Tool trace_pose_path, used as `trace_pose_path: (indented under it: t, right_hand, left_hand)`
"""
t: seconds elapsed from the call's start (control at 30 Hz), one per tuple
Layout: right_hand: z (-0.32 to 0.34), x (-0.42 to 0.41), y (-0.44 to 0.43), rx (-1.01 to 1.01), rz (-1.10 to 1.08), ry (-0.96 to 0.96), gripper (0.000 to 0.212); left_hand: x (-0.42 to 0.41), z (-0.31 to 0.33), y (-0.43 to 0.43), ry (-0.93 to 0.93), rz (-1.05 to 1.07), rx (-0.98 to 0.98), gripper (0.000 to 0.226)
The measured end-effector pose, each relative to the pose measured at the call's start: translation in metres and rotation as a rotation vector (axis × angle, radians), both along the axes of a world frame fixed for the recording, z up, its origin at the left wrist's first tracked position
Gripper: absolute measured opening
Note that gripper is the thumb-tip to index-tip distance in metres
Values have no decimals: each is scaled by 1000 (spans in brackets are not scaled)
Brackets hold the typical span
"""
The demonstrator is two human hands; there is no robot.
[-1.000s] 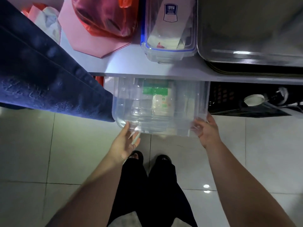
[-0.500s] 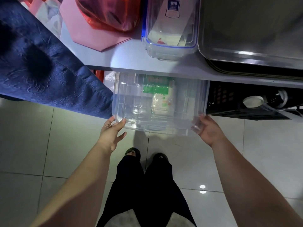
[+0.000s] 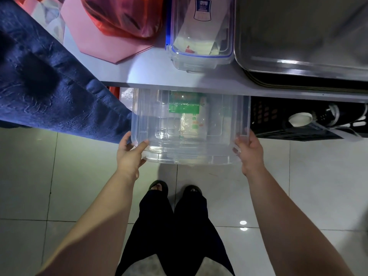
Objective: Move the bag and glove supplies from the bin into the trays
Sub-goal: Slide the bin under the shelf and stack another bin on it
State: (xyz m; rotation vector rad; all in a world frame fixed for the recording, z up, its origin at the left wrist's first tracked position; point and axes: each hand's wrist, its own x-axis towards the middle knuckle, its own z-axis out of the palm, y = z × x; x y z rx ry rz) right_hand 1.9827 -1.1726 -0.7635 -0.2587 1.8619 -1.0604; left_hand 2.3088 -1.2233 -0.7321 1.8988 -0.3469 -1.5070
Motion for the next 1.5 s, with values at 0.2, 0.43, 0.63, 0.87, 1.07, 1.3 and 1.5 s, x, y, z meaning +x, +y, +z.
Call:
trace_pose_path:
  t: [0.2, 0.43, 0.63, 0.87, 1.07, 1.3, 1.5]
  right_hand:
    - [11, 2, 11, -108, 31, -15, 54]
    - [10, 10, 6, -88, 80, 53, 52]
    - [11, 12, 9, -103, 81, -30, 44]
    - [3, 26, -31, 16, 153, 112, 56]
    - [-3, 19, -22, 67, 62, -97, 55]
    - [-8, 24, 20, -5, -94, -468, 11]
    - [-9, 39, 18, -37, -161, -312, 30]
  left_hand:
    - [-2, -2, 11, -160, -171, -127, 60]
    - [-2, -2, 2, -131, -63, -147, 44]
    - [-2, 7, 8, -224, -85, -301, 40]
    - [7, -5, -23, -133, -27, -250, 44]
    - [28, -13, -20, 9, 29, -77, 37]
    - [36, -24, -11, 64, -109, 59, 22]
    - [33, -21, -18, 33, -100, 137, 33]
